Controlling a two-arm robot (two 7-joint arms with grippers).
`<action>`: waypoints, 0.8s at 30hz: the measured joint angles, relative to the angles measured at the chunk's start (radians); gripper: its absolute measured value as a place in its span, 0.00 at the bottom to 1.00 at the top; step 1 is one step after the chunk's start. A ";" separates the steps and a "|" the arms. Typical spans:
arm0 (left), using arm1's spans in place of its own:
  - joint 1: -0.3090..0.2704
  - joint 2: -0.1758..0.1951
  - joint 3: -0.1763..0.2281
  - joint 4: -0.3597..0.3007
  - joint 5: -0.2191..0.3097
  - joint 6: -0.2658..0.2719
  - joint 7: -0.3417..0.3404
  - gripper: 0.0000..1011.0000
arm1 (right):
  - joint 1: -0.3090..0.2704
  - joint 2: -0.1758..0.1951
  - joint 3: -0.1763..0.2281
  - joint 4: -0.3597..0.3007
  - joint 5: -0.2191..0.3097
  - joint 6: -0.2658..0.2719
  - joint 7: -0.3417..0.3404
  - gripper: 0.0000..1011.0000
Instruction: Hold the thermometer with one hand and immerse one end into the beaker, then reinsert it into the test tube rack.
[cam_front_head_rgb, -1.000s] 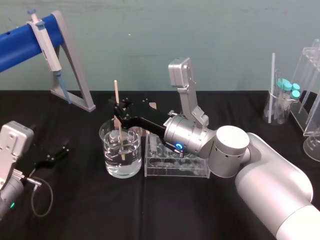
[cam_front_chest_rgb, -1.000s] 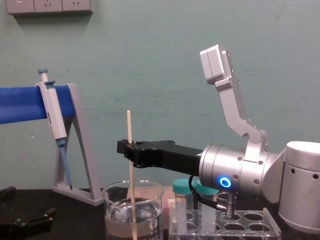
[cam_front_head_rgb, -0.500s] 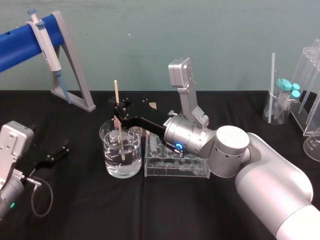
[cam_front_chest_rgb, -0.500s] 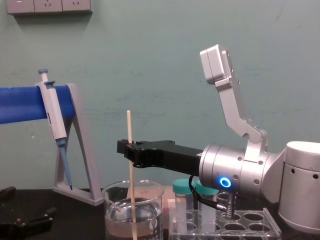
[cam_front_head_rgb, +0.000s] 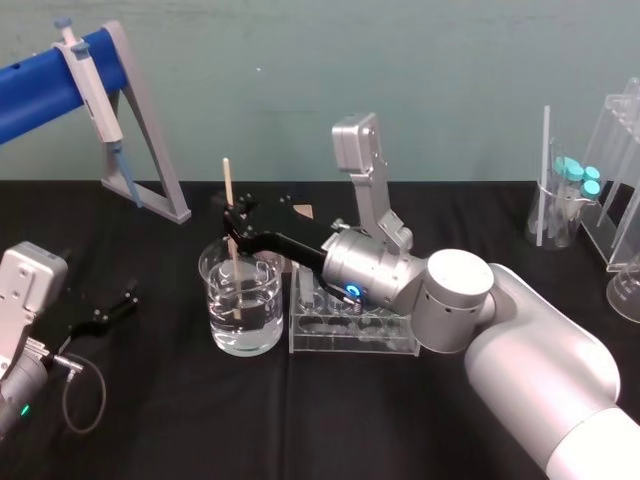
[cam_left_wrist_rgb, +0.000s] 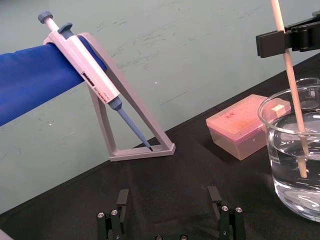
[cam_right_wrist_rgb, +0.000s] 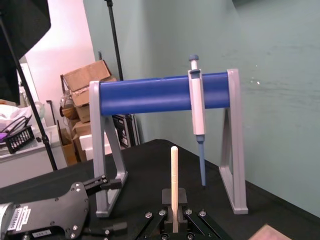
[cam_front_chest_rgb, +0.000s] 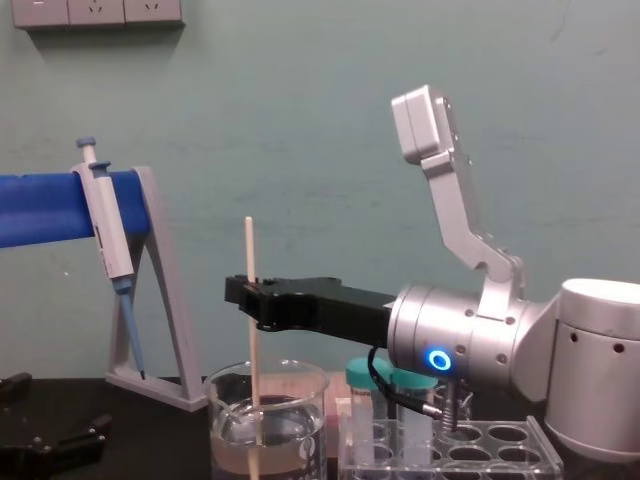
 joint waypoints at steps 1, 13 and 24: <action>0.000 0.000 0.000 0.000 0.000 0.000 0.000 0.99 | 0.000 -0.001 0.000 -0.002 0.000 0.002 -0.001 0.05; 0.000 0.000 0.000 0.000 0.000 0.000 0.000 0.99 | -0.052 0.049 0.014 -0.188 0.002 0.107 -0.061 0.05; 0.000 0.000 0.000 0.000 0.000 0.000 0.000 0.99 | -0.099 0.122 0.037 -0.413 0.054 0.171 -0.090 0.05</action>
